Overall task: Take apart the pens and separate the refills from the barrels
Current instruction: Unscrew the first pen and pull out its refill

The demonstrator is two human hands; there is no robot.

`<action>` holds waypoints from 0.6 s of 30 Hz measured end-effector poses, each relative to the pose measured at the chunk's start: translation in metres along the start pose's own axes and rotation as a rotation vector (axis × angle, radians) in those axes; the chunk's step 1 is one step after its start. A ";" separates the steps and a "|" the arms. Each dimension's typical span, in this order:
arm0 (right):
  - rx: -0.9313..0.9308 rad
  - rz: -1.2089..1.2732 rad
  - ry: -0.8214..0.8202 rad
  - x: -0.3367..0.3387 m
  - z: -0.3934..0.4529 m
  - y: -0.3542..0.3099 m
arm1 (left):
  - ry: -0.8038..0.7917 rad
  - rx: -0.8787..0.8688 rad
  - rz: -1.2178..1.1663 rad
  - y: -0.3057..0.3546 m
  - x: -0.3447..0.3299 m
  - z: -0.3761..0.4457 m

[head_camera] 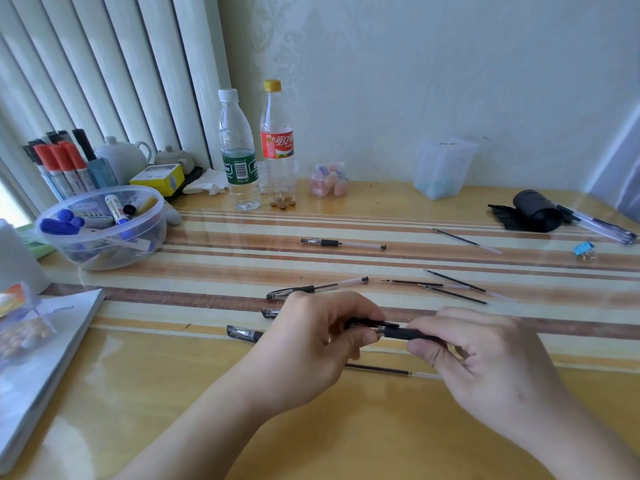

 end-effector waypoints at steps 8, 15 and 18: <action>0.028 0.114 -0.016 -0.020 0.002 -0.018 | -0.072 -0.182 0.225 0.016 0.003 0.000; -0.140 0.024 -0.380 -0.034 -0.005 0.016 | -0.061 0.029 0.108 -0.007 0.076 -0.003; -0.157 0.022 -0.417 -0.041 -0.006 0.018 | -0.117 0.135 0.121 -0.015 0.097 -0.009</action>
Point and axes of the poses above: each hand's wrist, its own z-axis towards the middle knuckle, its own x-axis out of the back of the hand, y = z × x, the point moved 6 cm from there along z, towards the middle knuckle, and after that the axes turned 4 degrees about -z, right-handed, at the moved point
